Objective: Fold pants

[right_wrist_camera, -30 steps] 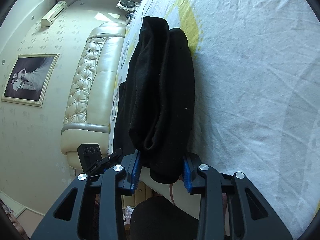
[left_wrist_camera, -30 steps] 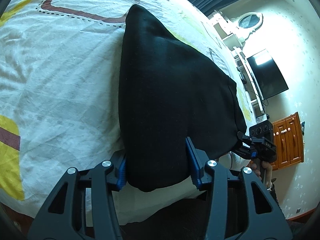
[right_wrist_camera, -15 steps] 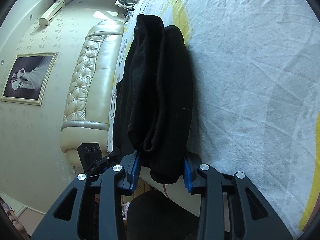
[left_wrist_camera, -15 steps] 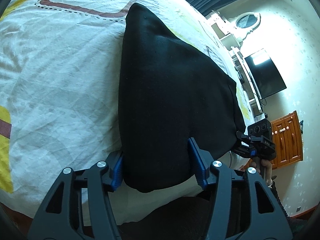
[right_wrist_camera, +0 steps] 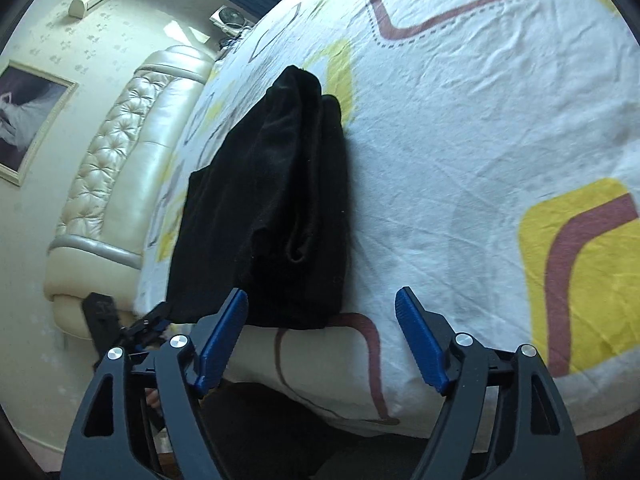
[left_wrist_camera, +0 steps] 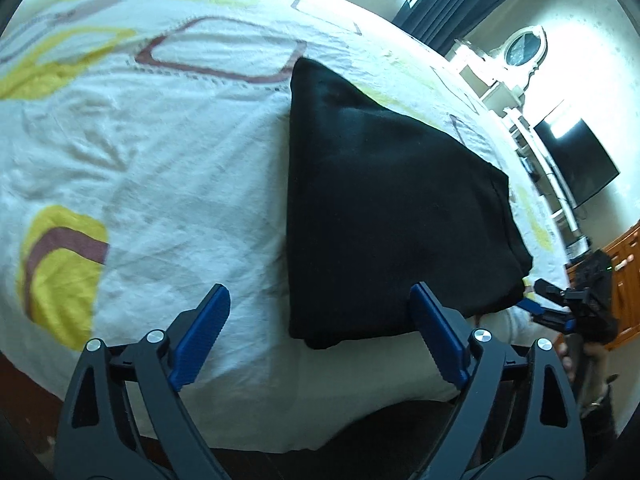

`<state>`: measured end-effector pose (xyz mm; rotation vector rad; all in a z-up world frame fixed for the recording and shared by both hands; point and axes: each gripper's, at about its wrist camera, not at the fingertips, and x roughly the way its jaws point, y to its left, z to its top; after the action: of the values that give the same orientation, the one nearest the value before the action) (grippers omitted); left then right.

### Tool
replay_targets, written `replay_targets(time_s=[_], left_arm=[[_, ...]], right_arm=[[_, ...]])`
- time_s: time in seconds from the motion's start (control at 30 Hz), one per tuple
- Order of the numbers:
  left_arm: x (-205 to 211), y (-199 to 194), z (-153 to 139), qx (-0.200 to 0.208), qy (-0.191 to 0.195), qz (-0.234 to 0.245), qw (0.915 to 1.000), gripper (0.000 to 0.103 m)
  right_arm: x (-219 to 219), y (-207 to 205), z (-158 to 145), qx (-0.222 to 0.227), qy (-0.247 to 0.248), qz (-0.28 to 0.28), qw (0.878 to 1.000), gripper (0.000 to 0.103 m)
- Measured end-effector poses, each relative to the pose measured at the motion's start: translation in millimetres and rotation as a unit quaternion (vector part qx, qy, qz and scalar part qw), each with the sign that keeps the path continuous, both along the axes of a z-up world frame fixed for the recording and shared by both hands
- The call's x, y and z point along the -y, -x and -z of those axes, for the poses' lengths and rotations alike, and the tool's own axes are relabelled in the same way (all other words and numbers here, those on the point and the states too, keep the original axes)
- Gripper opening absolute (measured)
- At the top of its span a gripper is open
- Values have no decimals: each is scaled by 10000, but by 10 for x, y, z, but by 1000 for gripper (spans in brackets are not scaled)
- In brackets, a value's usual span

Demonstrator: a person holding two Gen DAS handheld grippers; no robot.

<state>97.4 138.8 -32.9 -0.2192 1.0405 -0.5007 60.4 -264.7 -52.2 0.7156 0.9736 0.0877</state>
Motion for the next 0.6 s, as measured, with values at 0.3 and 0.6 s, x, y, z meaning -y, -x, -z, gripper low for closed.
replay_targets(time_s=[0.3, 0.6], left_arm=[[191, 552, -573, 1375, -1341, -206, 9812, 93], [333, 761, -640, 1429, -970, -424, 9841, 93]], right_arm=[[-691, 208, -209, -26, 1908, 27, 9816, 78], [-887, 339, -196, 242, 2043, 243, 9783, 78]])
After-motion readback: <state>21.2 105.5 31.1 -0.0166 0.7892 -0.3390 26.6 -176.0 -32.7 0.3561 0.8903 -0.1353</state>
